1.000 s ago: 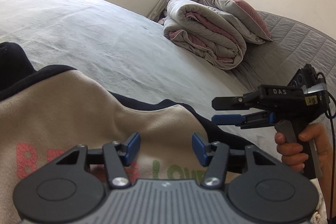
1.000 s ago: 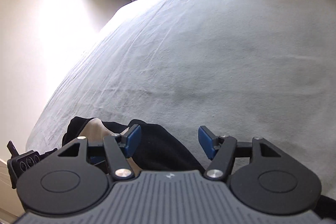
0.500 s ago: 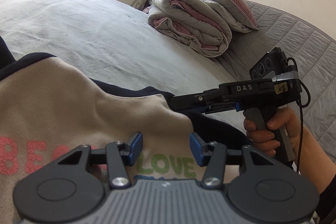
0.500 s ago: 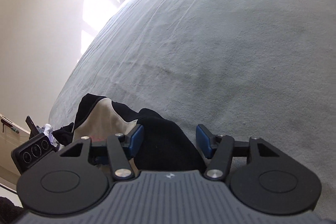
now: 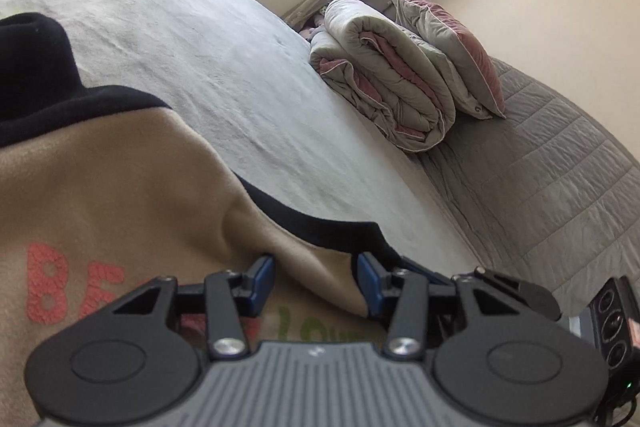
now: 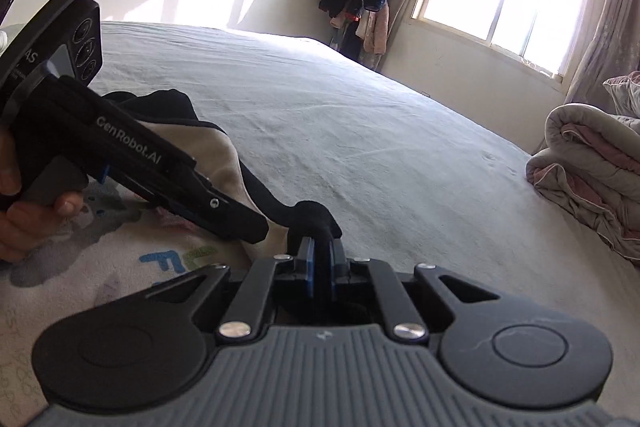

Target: Fold clothes

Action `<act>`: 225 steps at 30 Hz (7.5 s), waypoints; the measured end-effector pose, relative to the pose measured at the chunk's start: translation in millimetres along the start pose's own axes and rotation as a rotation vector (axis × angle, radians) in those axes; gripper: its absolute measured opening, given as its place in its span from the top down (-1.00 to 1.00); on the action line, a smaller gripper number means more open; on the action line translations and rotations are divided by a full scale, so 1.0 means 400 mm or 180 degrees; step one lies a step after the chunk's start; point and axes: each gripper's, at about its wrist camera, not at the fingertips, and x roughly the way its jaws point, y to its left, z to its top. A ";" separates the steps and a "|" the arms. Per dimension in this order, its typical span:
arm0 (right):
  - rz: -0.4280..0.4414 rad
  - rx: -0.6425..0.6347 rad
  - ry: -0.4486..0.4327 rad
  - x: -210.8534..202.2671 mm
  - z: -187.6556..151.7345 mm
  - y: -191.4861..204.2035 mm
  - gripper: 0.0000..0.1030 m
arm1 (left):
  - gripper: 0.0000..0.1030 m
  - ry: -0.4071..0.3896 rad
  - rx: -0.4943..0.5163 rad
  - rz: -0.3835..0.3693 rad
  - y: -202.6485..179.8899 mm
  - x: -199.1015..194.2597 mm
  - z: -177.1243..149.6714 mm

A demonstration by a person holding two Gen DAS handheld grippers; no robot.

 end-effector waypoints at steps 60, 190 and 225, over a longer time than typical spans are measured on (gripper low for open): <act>-0.0024 0.1856 0.0545 -0.186 -0.244 -0.402 -0.07 | 0.96 -0.0215 0.0410 0.0569 -0.200 0.122 0.097; -0.1209 0.1481 0.1214 -0.485 -0.324 -0.457 0.02 | 0.28 0.1725 0.3615 -0.0832 -0.648 0.470 -0.301; -0.0897 0.0558 0.2270 -0.271 -0.255 -0.324 0.61 | -0.01 0.0039 0.1092 0.1004 -0.136 0.272 0.115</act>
